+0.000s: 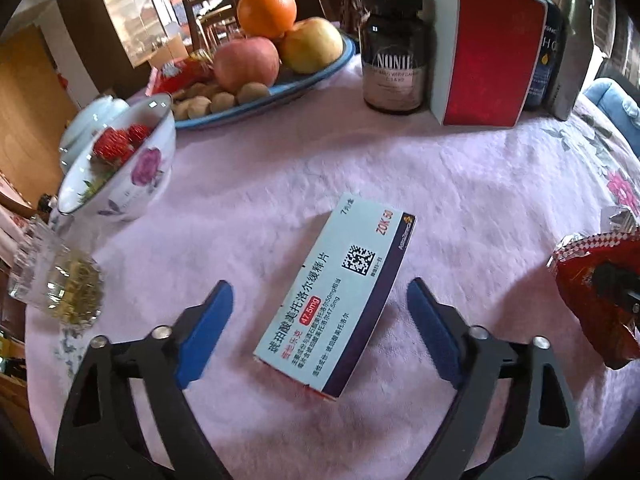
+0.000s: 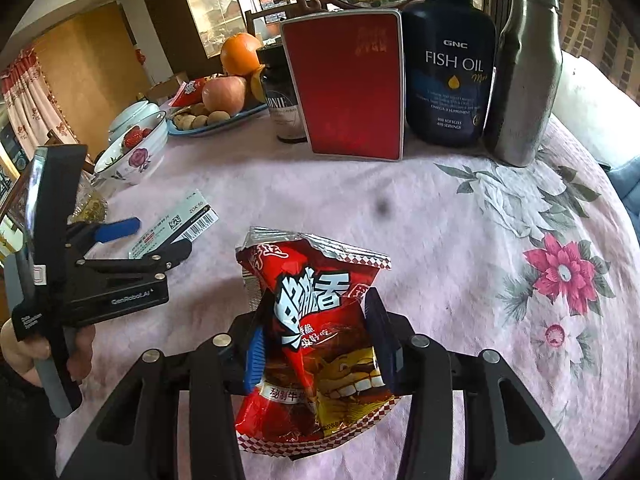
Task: Collect trash
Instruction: 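Grasp the red chip bag with the right tool while the left tool grasps the medicine box, then carry the chip bag and medicine box toward the red basket with both tools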
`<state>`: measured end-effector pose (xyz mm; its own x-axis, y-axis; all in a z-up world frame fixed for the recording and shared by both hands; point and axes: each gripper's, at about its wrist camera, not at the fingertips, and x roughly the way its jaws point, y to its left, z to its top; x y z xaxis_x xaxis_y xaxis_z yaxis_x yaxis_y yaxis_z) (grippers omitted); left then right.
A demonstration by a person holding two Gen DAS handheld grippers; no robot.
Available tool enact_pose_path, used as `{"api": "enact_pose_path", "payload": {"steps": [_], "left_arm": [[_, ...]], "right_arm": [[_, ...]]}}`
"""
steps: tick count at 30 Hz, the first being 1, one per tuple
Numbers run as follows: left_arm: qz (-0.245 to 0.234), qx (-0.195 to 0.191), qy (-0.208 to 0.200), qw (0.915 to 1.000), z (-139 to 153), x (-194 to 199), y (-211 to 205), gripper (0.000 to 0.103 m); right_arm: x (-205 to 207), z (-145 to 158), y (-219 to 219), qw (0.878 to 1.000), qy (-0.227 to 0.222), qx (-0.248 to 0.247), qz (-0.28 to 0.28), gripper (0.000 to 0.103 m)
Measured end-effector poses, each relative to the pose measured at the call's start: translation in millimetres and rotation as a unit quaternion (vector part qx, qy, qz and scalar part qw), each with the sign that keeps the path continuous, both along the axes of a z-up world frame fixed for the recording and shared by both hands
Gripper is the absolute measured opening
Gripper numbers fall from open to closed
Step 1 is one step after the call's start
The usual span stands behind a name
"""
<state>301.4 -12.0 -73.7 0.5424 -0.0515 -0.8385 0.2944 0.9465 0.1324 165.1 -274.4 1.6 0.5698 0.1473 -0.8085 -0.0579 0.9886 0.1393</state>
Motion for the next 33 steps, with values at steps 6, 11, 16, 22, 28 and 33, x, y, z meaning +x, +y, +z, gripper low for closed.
{"api": "enact_pose_path", "payload": {"steps": [6,11,16,22,28,33], "left_arm": [[0.001,-0.017,0.009,0.9998,-1.6,1.0,0.9,0.068],[0.003,-0.013,0.009,0.9999,1.6,-7.3,-6.5,0.053],[0.0,-0.011,0.009,0.9999,10.3,-25.9,-12.9,0.052],[0.022,-0.024,-0.003,0.9995,27.4,-65.4,3.4,0.052],[0.082,-0.029,-0.023,0.9959,40.3,-125.1,41.9,0.052],[0.152,-0.025,-0.04,0.9873,48.8,-169.1,81.5,0.052]], "right_arm": [[1.2,-1.1,1.9,1.0,0.003,0.003,0.006,0.046],[1.0,1.0,1.0,1.0,0.001,0.01,0.008,0.046],[-1.9,4.2,0.3,1.0,-0.004,0.021,0.012,0.046],[-8.9,11.7,5.7,0.999,-0.019,0.024,0.024,0.044],[-18.3,14.0,25.3,0.998,-0.025,0.018,0.057,0.043],[-31.1,13.4,54.9,0.995,-0.023,0.002,0.102,0.042]]}}
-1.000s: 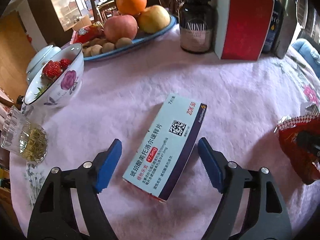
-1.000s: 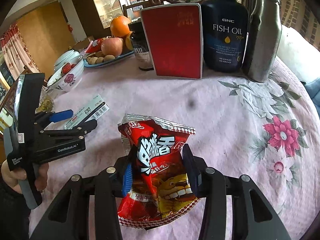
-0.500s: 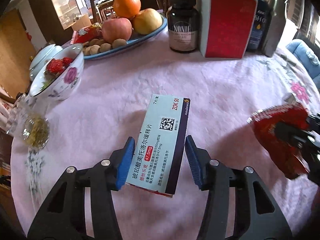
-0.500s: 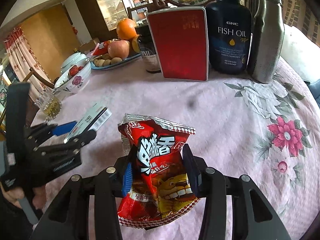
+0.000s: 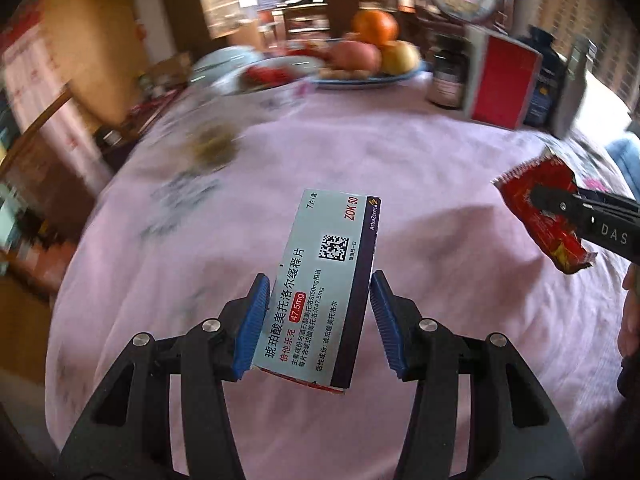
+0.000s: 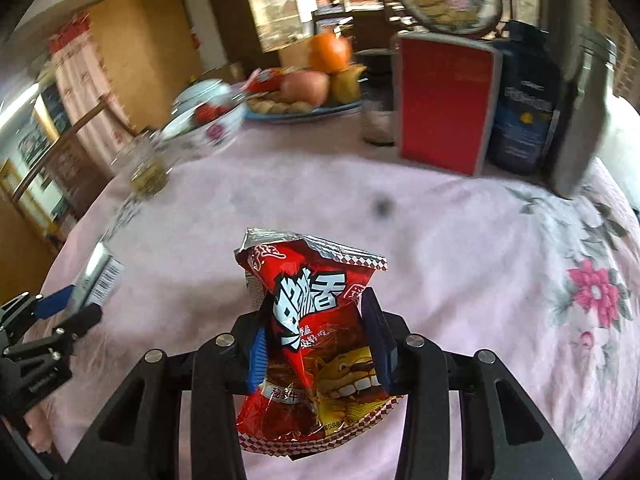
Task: Collect trash
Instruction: 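Carry the chip bag and medicine box toward the red basket with both tools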
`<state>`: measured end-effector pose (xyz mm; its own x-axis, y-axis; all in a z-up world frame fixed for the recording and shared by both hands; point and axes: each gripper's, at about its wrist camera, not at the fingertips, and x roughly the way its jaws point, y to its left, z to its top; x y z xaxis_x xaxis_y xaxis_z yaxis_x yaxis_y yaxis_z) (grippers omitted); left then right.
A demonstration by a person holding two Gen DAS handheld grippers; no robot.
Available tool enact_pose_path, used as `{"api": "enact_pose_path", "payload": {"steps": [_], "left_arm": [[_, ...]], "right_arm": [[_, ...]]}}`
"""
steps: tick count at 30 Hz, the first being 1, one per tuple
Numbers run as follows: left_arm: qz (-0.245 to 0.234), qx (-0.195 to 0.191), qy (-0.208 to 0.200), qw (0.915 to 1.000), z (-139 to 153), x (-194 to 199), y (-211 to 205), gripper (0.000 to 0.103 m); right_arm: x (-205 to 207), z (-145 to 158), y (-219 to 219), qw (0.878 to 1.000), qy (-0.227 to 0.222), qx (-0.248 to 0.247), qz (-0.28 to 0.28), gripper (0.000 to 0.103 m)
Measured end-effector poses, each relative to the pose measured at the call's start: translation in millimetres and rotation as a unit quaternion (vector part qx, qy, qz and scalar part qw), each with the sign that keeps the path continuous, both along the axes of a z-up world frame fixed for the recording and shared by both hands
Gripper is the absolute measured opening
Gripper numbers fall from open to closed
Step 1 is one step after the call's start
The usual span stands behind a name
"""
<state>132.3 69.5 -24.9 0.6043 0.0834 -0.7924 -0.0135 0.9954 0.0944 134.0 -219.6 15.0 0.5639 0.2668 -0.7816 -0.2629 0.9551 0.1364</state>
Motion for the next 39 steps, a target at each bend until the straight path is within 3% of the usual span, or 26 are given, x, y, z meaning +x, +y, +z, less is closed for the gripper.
{"api": "enact_pose_path", "payload": {"steps": [8,24,29,33,39], "left_arm": [[0.113,-0.005,-0.028,0.9932,9.6,-75.5,60.9,0.051],[0.189,-0.048,-0.047,0.9797,1.6,-158.3,118.1,0.051],[0.225,-0.055,-0.069,0.9703,7.3,-192.1,147.0,0.051],[0.266,-0.058,-0.085,0.9585,9.7,-230.9,182.3,0.051],[0.354,-0.062,-0.089,0.9289,3.1,-302.0,254.7,0.051]], "right_arm": [[-44.6,10.5,53.4,0.997,-0.008,-0.018,0.077,0.041],[-114.6,14.0,144.0,0.983,0.011,0.008,0.181,0.041],[-142.8,22.3,198.5,0.969,0.015,0.023,0.244,0.041],[-171.7,31.5,254.8,0.951,0.015,0.035,0.307,0.041],[-231.0,33.4,358.1,0.912,0.027,0.043,0.408,0.041]]}}
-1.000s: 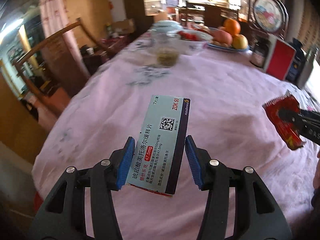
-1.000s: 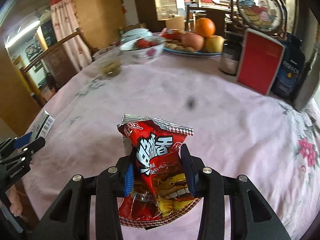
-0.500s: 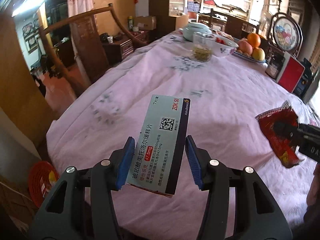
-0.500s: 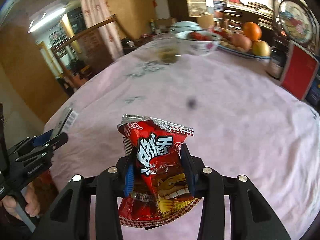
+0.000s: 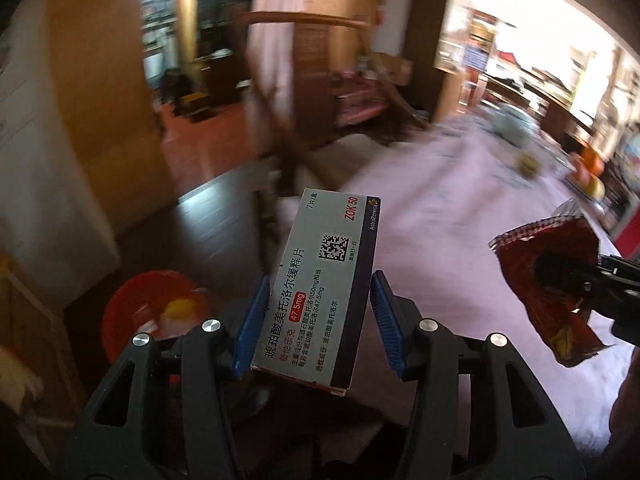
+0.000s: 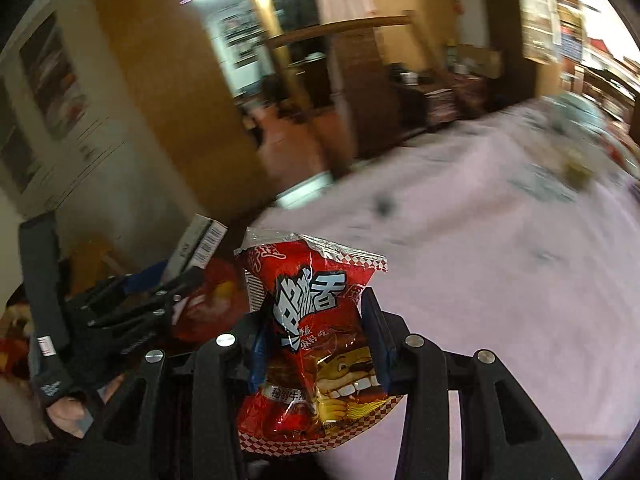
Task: Collect trash
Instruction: 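Carry the chip bag and medicine box toward the red basket with both tools, then open both tools to drop the chip bag and medicine box into the basket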
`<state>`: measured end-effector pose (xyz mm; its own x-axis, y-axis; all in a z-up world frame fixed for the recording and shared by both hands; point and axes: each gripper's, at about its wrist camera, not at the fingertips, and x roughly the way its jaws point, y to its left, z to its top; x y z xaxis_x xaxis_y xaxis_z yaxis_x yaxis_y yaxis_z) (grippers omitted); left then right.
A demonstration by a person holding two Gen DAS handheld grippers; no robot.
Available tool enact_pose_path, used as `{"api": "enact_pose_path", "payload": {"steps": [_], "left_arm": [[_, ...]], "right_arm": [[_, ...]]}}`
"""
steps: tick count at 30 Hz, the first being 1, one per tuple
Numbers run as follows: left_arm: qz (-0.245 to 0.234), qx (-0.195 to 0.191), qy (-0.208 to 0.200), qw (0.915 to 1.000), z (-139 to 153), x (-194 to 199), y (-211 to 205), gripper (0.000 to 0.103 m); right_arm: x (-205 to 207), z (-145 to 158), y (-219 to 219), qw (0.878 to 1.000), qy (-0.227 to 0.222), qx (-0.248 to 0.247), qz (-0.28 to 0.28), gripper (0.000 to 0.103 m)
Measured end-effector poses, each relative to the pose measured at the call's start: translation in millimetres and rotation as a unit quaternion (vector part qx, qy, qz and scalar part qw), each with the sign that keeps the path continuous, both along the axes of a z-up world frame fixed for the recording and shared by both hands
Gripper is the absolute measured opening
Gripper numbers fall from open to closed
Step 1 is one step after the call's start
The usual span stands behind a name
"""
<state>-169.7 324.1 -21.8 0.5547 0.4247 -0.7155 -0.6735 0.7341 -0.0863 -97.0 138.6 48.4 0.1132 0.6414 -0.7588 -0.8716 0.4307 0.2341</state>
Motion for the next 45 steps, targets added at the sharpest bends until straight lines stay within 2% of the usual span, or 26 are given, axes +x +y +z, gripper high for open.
{"api": "enact_pose_path", "payload": {"steps": [6,10,14,18,24,29,32,33,34,38,41,45], "left_arm": [[0.092,-0.024,0.021,0.9953,-30.6,-68.3,69.1,0.051],[0.147,-0.06,0.047,0.9861,-69.3,-105.8,112.6,0.051],[0.192,-0.1,0.073,0.9737,-112.5,-132.8,150.2,0.051],[0.204,-0.123,0.093,0.9667,-144.6,-146.7,175.6,0.051],[0.217,-0.151,0.112,0.958,-177.3,-144.5,195.5,0.051],[0.218,-0.164,0.12,0.9546,-198.1,-130.7,205.3,0.051],[0.231,-0.177,0.12,0.9493,-206.9,-132.4,214.8,0.052],[0.233,-0.179,0.119,0.9484,-209.4,-132.5,217.7,0.052],[0.237,-0.181,0.121,0.9468,-211.3,-133.6,219.4,0.054],[0.242,-0.183,0.134,0.9435,-212.8,-135.8,221.4,0.054],[0.25,-0.173,0.133,0.9433,-208.0,-138.3,219.1,0.064],[0.257,-0.172,0.127,0.9425,-200.9,-143.6,214.7,0.07]], "right_arm": [[-52.1,-19.2,90.5,0.996,0.022,-0.019,0.082,0.041],[-84.4,-51.2,154.0,0.989,0.052,-0.049,0.127,0.041],[-105.0,-92.5,203.6,0.983,0.078,-0.08,0.144,0.041],[-114.6,-139.0,245.0,0.976,0.1,-0.126,0.149,0.041],[-128.8,-192.0,286.2,0.968,0.129,-0.161,0.143,0.042],[-122.4,-228.5,302.2,0.965,0.161,-0.163,0.131,0.042],[-118.4,-242.9,307.5,0.967,0.169,-0.154,0.113,0.049],[-115.9,-245.0,308.0,0.967,0.171,-0.152,0.109,0.055],[-114.9,-246.8,308.6,0.967,0.177,-0.151,0.105,0.059],[-112.4,-248.1,309.9,0.967,0.166,-0.155,0.111,0.063],[-109.9,-244.0,307.2,0.968,0.164,-0.151,0.113,0.065],[-109.0,-231.8,302.8,0.969,0.168,-0.132,0.125,0.069]]}}
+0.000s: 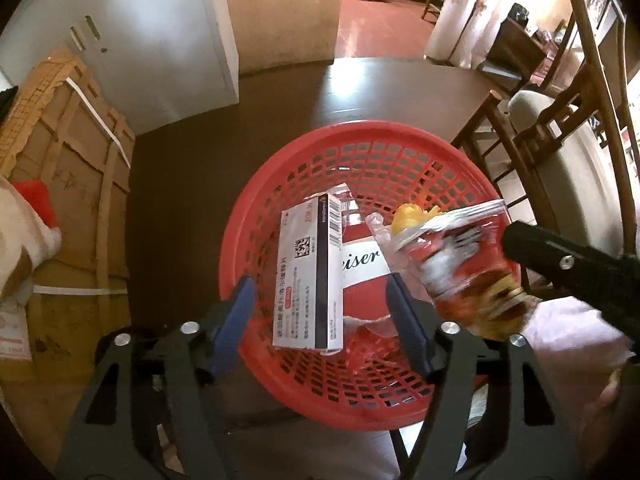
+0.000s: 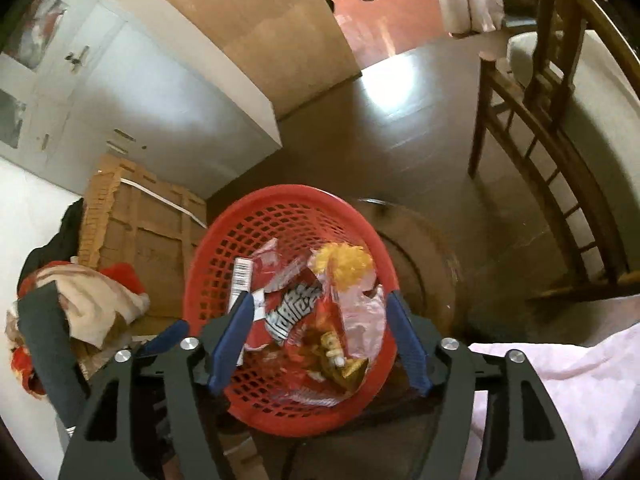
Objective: Collect trash
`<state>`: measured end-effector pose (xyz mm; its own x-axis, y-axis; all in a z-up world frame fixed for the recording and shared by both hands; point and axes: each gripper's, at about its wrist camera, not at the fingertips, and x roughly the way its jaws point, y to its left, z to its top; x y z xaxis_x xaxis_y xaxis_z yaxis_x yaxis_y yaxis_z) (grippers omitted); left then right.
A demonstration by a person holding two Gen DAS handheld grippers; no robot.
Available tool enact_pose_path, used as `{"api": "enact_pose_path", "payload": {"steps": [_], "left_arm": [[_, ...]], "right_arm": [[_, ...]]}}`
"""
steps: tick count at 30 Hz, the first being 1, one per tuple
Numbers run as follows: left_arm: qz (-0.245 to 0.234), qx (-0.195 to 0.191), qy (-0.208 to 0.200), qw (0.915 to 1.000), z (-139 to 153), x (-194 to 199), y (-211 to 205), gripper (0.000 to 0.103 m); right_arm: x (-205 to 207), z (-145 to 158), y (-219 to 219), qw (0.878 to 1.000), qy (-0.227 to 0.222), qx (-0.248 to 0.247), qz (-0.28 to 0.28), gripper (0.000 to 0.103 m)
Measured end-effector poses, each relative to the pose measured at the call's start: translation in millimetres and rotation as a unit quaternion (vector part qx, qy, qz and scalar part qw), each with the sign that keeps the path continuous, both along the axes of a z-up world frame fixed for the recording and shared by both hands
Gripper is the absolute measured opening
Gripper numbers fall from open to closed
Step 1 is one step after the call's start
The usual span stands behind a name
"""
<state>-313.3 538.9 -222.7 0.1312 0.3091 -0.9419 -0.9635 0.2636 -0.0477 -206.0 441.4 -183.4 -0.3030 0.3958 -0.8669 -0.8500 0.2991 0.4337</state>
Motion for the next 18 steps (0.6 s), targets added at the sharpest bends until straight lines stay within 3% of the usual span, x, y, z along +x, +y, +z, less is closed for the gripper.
{"api": "enact_pose_path", "payload": {"steps": [7,13,18], "left_arm": [[0.004,0.011,0.002,0.9999,16.0,-9.1,-11.8,0.073],[0.004,0.027,0.011,0.9996,34.6,-11.1,-32.0,0.077],[0.008,0.041,0.016,0.999,51.2,-15.6,-49.9,0.086]], "right_arm": [[-3.8,28.3,-15.8,1.0,-0.009,0.019,0.013,0.072],[-5.7,46.7,-49.5,0.998,-0.057,0.015,0.014,0.086],[-3.4,59.2,-78.9,0.996,-0.088,0.018,0.011,0.09]]}}
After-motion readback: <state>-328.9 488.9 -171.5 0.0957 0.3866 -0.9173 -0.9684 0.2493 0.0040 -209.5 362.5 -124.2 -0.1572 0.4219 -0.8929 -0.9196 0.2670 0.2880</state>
